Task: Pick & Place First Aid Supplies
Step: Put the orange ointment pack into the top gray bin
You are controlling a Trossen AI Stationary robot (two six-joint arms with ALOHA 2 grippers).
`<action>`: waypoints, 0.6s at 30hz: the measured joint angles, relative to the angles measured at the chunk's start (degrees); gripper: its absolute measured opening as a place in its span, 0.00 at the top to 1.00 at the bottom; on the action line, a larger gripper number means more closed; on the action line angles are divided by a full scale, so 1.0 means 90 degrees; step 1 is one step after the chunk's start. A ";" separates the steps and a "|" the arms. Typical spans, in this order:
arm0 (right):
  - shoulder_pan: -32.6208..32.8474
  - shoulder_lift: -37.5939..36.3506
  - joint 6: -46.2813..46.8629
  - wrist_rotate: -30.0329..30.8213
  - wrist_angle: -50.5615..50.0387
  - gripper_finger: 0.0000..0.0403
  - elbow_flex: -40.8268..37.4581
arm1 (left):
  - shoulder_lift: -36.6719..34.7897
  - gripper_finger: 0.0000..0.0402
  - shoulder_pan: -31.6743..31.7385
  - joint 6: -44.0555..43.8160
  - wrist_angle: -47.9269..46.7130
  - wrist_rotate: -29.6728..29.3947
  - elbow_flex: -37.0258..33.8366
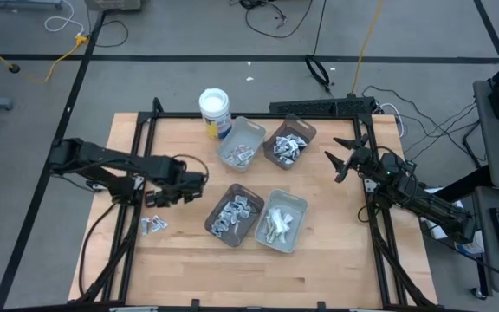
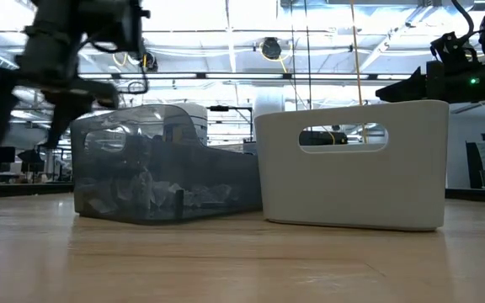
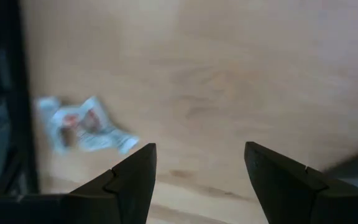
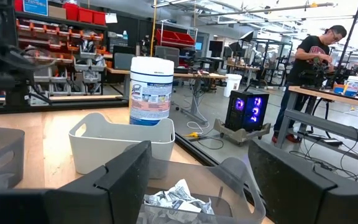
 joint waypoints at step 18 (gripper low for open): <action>0.0000 0.0001 0.0000 0.0001 0.0001 0.35 0.0002 | -0.0187 0.38 -0.1148 -0.1591 0.1022 0.0931 -0.1600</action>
